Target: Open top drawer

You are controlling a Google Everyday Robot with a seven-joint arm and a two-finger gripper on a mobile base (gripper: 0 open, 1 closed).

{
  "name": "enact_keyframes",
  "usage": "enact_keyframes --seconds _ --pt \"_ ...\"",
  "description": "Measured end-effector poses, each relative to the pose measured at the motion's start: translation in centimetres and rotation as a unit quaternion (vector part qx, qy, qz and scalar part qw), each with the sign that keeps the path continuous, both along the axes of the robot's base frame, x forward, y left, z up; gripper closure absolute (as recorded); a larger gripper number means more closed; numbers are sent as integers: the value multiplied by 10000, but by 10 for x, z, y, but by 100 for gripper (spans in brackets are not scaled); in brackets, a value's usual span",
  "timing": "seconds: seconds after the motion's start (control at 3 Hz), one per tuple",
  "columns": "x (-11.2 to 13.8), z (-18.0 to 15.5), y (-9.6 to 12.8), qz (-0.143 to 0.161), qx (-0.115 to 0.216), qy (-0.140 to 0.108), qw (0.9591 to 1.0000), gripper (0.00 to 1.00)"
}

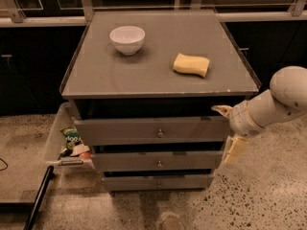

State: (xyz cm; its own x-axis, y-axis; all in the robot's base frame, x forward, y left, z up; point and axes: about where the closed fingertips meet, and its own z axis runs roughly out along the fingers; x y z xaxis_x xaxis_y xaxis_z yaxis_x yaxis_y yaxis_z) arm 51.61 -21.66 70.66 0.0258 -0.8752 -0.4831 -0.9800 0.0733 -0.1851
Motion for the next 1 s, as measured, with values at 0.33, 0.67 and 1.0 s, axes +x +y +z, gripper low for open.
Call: enact_keyframes --seconds 0.33,0.67,1.0 --pt "0 0 0 5 -1 -2 10000 0" --pt "5 -9 5 125 -118 -207 9996 0" --pt "17 -20 13 279 -266 -563 9977 0"
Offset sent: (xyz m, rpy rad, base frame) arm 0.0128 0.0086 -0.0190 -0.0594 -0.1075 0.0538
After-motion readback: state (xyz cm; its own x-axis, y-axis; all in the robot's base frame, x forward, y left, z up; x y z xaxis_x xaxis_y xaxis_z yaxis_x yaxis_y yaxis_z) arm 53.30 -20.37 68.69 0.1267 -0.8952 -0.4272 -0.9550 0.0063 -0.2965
